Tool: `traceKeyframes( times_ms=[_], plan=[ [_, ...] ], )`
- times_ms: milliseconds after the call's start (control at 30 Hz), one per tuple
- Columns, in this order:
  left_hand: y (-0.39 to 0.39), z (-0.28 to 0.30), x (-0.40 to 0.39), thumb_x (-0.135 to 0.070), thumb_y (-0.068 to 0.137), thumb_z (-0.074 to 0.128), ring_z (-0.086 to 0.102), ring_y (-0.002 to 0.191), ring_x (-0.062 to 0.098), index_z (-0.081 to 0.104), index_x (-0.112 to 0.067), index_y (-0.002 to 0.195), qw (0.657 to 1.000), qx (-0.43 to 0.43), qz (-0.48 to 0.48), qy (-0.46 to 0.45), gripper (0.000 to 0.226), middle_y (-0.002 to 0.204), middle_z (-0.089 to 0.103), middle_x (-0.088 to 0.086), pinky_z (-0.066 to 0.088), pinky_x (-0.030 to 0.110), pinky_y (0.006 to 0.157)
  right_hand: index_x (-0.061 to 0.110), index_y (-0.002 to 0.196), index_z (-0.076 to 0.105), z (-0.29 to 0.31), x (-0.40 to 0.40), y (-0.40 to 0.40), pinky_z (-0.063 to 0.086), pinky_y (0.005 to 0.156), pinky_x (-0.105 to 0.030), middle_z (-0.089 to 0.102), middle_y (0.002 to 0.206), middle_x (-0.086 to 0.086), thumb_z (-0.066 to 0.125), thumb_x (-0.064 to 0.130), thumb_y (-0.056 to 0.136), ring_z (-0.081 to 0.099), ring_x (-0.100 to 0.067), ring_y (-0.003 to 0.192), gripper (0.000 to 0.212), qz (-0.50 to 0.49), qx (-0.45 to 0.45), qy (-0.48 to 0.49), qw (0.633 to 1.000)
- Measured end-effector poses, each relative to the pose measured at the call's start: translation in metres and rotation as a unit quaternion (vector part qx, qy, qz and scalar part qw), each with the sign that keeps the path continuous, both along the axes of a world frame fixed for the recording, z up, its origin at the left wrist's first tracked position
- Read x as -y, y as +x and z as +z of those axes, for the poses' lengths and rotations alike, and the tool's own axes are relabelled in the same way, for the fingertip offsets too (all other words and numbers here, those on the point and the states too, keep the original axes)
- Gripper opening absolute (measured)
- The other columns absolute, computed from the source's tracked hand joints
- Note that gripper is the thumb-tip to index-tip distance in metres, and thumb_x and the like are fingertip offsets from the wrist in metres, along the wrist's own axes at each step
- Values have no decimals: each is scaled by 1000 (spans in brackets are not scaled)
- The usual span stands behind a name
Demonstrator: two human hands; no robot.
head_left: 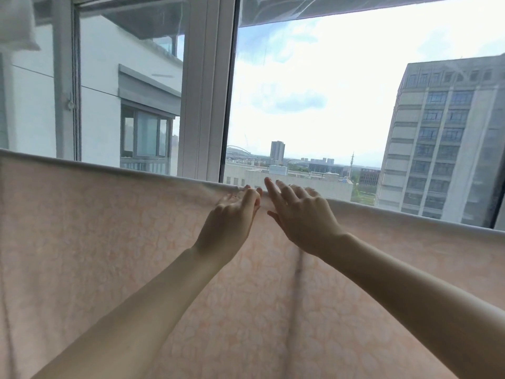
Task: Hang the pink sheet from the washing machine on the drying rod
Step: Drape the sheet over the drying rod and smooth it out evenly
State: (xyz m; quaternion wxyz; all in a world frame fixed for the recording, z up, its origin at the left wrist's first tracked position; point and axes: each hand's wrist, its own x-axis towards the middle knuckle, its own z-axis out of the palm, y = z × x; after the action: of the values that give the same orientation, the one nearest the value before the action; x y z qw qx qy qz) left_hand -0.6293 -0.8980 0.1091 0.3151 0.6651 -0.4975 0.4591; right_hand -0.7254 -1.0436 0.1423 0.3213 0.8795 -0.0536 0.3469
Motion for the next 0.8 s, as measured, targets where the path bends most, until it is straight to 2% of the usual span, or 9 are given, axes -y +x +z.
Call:
traceKeyframes(
  times_ms=[100,200,267,367,533,667,800],
  plan=[
    [0,3,-4,-15,88,68,72,73,26,60,-6,91,1000,25,12,-6,12,79,71,10,58,38,71,23,150,30,-2,5,-2,56,78,-44,52,139,-15,38,43,98,65,-34,102,56,26,12,1,1000],
    [6,2,-10,-14,91,62,69,66,21,62,-8,90,1000,25,4,-17,7,73,69,3,57,42,74,33,150,25,-3,9,-5,55,73,-41,51,140,-14,41,42,98,65,-33,95,55,32,8,-5,999],
    [15,1,-16,-10,91,60,70,79,22,63,-10,99,1000,-15,-1,-16,8,85,72,3,56,44,85,35,149,26,-3,10,-8,55,71,-41,50,141,-14,41,41,98,65,-32,93,54,37,-1,-10,999],
    [30,3,-24,2,86,62,65,102,23,63,-11,113,999,-48,22,-3,30,107,71,4,49,41,96,36,149,28,0,8,-13,54,76,-43,48,143,-12,32,42,99,63,-30,96,50,39,-20,8,999],
    [49,14,-33,7,83,63,53,119,21,61,-9,129,997,-47,42,45,48,124,65,4,43,38,103,36,149,27,1,4,-17,54,77,-45,48,143,-11,28,41,100,63,-30,98,49,31,-35,20,999],
    [63,22,-38,-5,84,70,59,112,19,67,-8,119,997,-71,-6,28,35,115,70,7,51,35,97,35,149,26,2,3,-17,55,77,-45,49,142,-10,27,41,101,64,-31,96,48,38,-34,22,998],
    [68,27,-40,-12,85,69,70,89,21,74,-6,99,1000,6,3,25,16,94,75,9,59,39,83,35,149,23,4,5,-16,57,71,-45,54,136,-11,17,44,101,66,-32,88,49,48,-31,29,998]
  ],
)
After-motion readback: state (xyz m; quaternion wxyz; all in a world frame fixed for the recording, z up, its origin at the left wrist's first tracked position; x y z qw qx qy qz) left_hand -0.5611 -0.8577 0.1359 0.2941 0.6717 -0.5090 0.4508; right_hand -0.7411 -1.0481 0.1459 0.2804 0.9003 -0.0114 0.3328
